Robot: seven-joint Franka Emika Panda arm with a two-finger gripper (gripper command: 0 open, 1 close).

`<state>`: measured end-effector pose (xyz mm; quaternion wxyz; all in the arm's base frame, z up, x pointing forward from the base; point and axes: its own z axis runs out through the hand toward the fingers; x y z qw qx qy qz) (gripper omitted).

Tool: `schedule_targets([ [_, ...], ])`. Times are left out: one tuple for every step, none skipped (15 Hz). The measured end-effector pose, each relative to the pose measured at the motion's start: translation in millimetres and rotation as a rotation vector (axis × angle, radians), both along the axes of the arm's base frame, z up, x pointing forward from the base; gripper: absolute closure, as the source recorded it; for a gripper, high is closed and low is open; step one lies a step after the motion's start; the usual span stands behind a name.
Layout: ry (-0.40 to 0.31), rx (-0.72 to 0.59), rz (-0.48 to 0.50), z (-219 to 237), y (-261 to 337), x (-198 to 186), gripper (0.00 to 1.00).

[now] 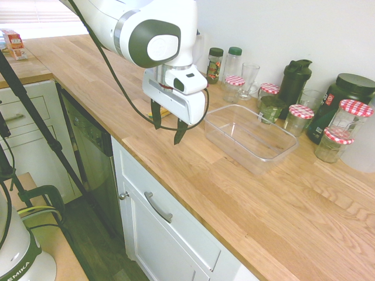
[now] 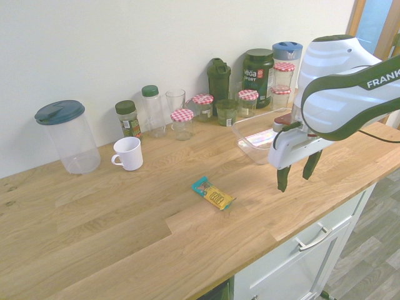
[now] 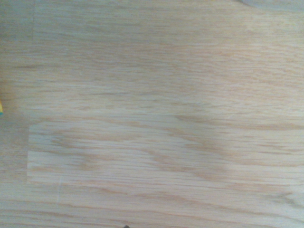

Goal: Put the protein bar into the container

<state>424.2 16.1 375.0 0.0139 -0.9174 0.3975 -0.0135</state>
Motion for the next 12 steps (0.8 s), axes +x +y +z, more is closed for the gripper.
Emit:
schedule_targets([
  [0.001,-0.001,-0.003,-0.5,-0.5,0.1,0.0],
  [0.001,-0.01,-0.009,-0.5,-0.2,0.1,0.0],
  [-0.002,-0.022,-0.012,0.5,4.6,0.6,0.0],
  [-0.01,-0.036,-0.011,3.5,12.9,1.8,0.0],
  [-0.023,-0.049,-0.004,8.5,25.4,3.7,0.0],
  [-0.037,-0.059,0.006,15.8,41.1,6.2,0.0],
  [-0.044,-0.064,0.021,21.7,56.4,7.3,0.0],
  [-0.053,-0.069,0.044,27.1,72.1,8.7,0.0],
  [-0.062,-0.072,0.066,31.1,88.5,10.9,0.0],
  [-0.069,-0.079,0.086,33.3,102.6,13.0,0.0],
  [-0.074,-0.089,0.1,33.6,115.0,17.0,0.0],
  [-0.081,-0.097,0.111,33.2,126.4,24.0,0.0],
])
